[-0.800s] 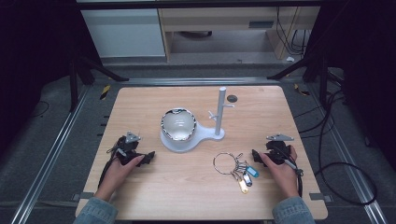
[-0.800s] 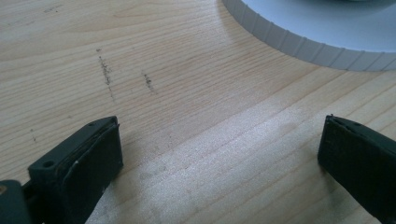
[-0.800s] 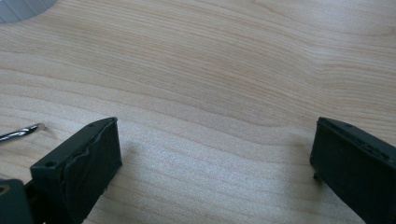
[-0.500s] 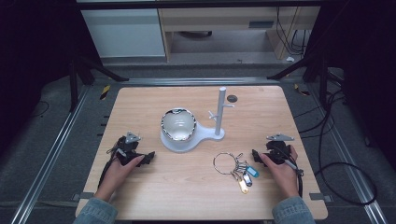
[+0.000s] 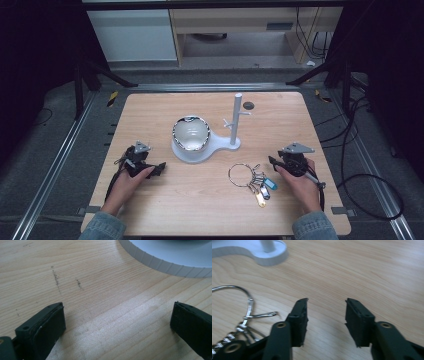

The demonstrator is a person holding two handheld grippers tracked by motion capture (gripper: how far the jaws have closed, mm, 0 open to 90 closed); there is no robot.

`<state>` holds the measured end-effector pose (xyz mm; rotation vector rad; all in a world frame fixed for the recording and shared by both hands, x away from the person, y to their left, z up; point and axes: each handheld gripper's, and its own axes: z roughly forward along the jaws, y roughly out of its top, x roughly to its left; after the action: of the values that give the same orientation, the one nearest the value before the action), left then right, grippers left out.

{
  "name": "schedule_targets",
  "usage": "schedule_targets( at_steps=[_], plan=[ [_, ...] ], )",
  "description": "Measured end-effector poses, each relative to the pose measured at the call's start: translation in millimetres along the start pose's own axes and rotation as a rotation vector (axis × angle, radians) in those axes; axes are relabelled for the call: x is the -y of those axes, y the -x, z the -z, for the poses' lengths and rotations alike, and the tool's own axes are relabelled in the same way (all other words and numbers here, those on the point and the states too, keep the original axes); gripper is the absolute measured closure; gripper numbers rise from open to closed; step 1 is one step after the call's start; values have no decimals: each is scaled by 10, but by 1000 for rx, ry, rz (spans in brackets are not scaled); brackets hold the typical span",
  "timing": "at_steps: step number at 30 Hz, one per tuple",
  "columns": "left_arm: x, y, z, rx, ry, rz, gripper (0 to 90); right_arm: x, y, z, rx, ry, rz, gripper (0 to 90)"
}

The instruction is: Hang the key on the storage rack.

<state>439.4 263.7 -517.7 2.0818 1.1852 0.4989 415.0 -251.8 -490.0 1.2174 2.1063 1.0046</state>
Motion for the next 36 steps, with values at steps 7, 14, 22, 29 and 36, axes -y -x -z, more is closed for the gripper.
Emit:
schedule_targets(
  at_steps=[7, 14, 22, 29, 36],
  plan=[
    [0, 0, 0, 0, 0, -1, 0, -52, -192, -52, -113, -1, 114, 723],
    [0, 3, -2, 0, 3, 4, 0, -74, -322, -111, -186, -15, 165, 649],
    [0, 0, -1, 1, 0, -1, 0, -79, -376, -213, -221, -67, 178, 670],
    [-1, -1, 1, 0, -2, -2, 0, -53, -343, -175, -227, -106, 159, 791],
    [0, -1, -1, 1, 0, -1, 0, 38, -322, -19, -222, -116, 120, 800]
  ],
)
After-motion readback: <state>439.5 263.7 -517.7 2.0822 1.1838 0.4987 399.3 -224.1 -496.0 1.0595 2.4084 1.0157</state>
